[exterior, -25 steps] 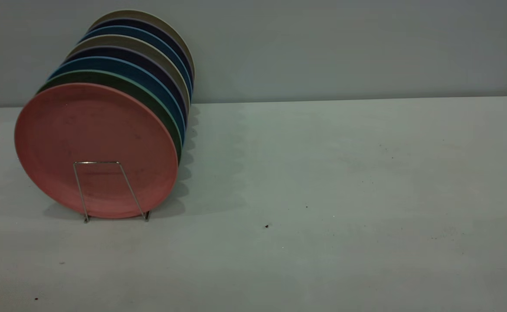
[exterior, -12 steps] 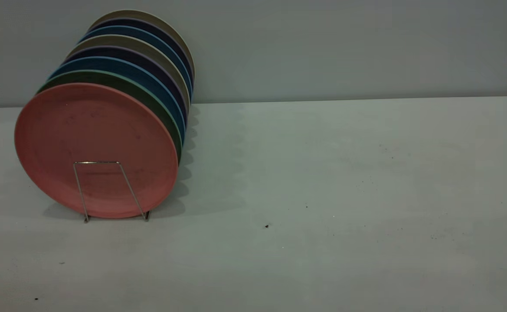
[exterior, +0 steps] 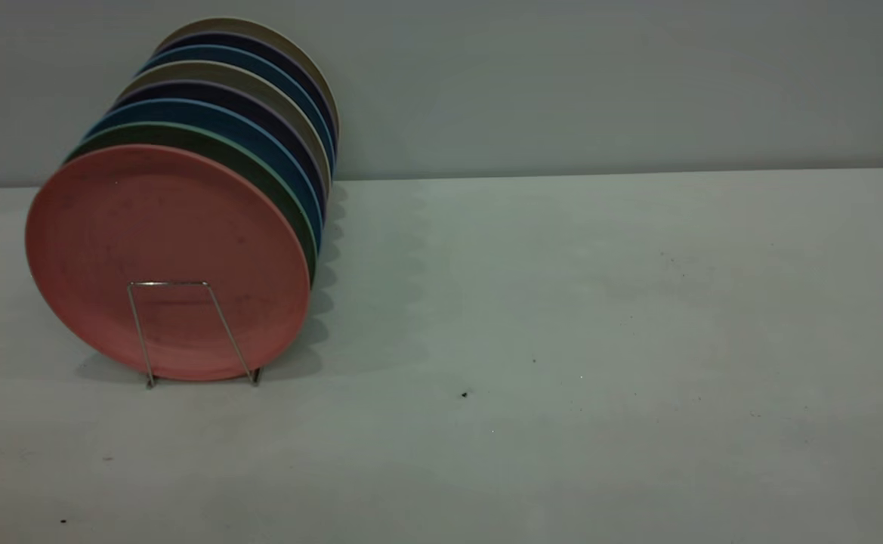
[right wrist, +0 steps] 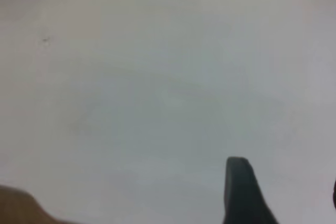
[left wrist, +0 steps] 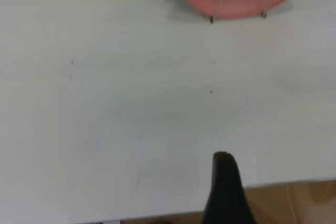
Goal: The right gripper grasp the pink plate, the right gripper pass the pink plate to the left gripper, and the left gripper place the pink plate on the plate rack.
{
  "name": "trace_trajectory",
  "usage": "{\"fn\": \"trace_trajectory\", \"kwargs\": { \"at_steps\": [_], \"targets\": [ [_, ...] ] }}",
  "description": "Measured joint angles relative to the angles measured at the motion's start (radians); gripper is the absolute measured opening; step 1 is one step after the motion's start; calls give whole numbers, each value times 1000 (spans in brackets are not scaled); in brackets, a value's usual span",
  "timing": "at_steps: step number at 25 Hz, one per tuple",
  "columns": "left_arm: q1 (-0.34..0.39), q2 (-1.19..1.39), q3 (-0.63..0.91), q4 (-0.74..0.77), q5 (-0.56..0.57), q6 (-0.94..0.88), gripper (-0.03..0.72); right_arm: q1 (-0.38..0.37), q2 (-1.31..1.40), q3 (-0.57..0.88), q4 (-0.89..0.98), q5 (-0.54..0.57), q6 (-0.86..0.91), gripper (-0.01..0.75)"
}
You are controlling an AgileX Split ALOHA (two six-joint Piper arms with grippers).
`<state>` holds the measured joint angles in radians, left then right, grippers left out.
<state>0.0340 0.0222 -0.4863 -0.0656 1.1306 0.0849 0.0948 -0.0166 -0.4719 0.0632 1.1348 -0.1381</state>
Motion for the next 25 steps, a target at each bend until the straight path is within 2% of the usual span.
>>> {"fn": "trace_trajectory", "kwargs": {
  "at_steps": [25],
  "targets": [
    [0, -44, 0, 0, 1, 2, 561, -17, -1, 0, 0, 1, 0, 425]
  ]
}}
